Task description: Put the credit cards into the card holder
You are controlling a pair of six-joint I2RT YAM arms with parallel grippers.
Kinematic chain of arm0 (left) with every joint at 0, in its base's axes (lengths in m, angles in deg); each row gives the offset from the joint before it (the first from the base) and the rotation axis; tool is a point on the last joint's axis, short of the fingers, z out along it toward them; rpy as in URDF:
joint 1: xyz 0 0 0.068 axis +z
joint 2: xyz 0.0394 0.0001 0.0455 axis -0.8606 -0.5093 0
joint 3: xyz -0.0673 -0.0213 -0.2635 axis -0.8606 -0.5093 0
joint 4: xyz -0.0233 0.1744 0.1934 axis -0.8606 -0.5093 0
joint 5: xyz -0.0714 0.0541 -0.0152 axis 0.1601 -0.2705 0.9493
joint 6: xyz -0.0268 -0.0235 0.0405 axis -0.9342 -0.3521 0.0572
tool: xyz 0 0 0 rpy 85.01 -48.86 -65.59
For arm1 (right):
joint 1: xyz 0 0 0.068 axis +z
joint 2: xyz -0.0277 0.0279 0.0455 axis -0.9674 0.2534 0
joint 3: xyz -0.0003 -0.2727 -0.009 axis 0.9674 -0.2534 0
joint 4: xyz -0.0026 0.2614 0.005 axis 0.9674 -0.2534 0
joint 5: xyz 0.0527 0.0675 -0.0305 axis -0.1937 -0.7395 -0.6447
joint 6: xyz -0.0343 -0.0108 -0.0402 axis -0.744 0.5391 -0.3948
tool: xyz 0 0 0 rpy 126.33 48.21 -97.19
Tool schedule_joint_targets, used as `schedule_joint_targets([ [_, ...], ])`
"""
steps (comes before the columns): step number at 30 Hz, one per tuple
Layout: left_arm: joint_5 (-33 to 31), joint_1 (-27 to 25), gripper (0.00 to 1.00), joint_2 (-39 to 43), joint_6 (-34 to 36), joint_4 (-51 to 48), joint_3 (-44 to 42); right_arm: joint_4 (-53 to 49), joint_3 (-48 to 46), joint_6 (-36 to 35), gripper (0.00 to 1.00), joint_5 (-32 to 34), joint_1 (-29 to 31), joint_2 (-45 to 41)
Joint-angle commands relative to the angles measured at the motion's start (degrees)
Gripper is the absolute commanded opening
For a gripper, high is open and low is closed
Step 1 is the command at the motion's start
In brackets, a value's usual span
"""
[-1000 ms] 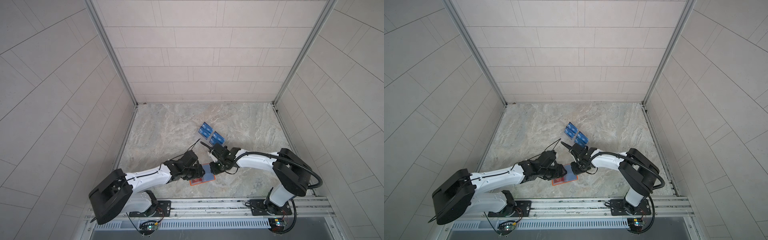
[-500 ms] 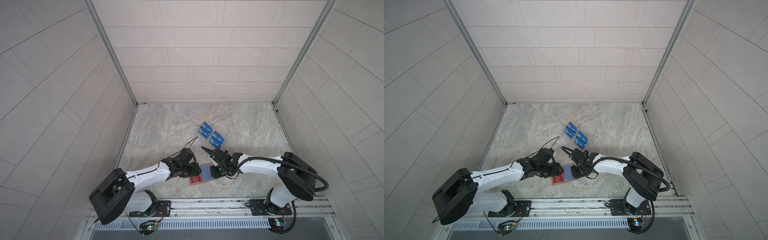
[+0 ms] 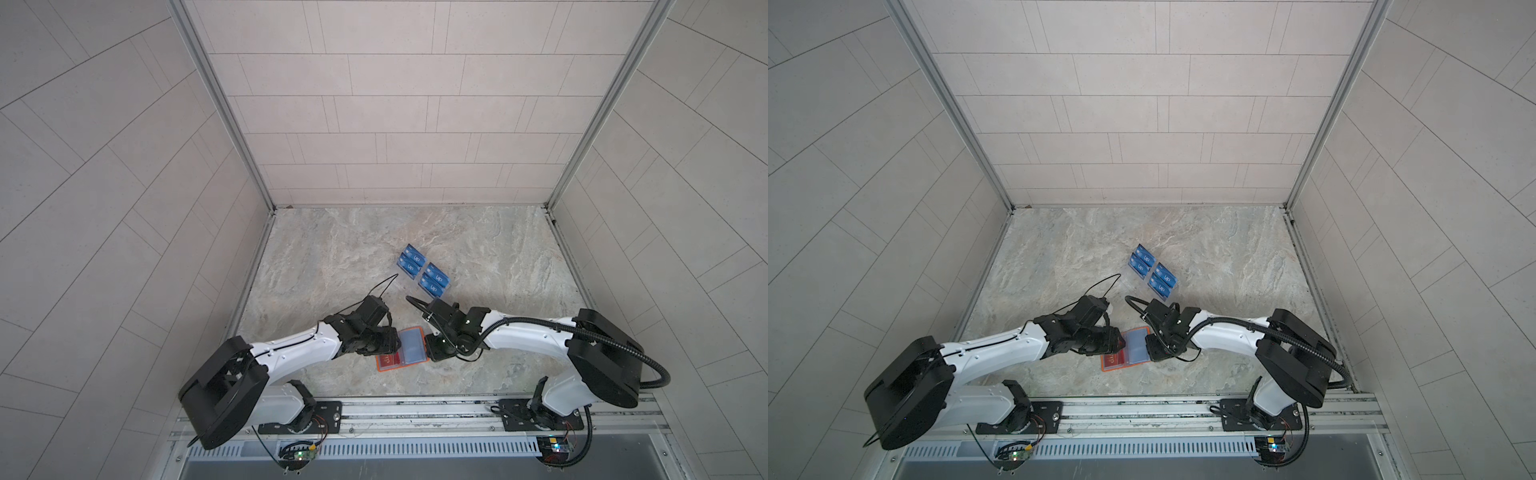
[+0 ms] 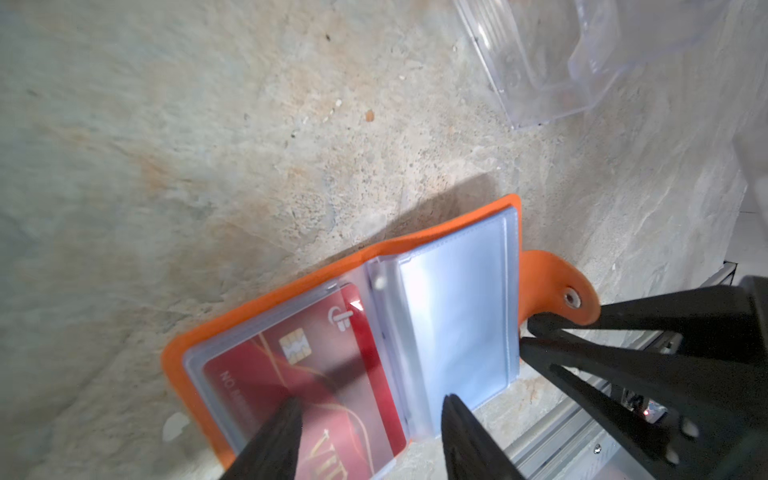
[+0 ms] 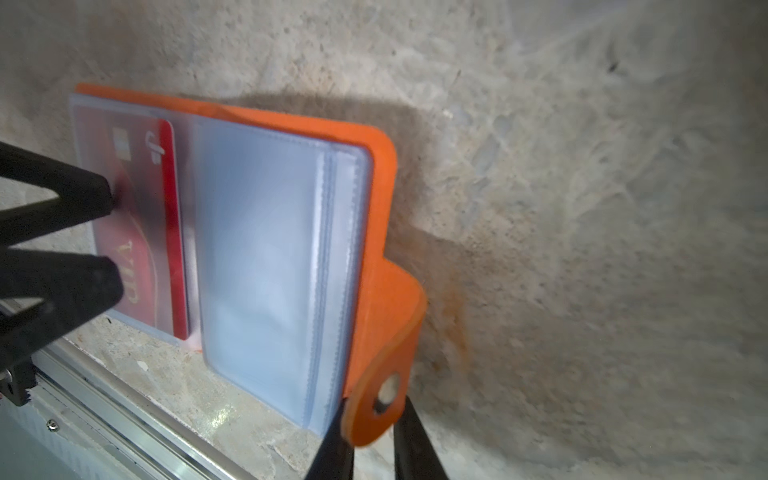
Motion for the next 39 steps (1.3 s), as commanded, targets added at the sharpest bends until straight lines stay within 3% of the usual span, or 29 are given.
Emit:
schedule_joint_targets([
  [1,0.9,0.35,0.59,0.66,1.27,-2.72,2.35,-2.34,0.36,0.3,0.21,0.89,-0.04,-1.86],
  [5,1.74,-0.87,0.59,0.8,-0.04,-3.28,4.28,-2.77,2.26,-0.38,0.21,1.64,-0.04,-4.15],
  [10,4.28,-1.64,0.58,0.45,-5.39,3.67,3.58,-2.48,4.94,-2.06,0.24,1.08,-0.12,-2.95],
  [19,2.98,-2.98,0.56,-2.22,-14.94,16.41,-1.21,0.55,5.83,-4.15,0.25,-0.33,-2.18,2.39],
  [39,3.52,-2.9,0.5,-6.6,-17.65,23.36,-5.33,4.24,2.39,-4.12,0.21,-2.29,-3.87,6.25],
])
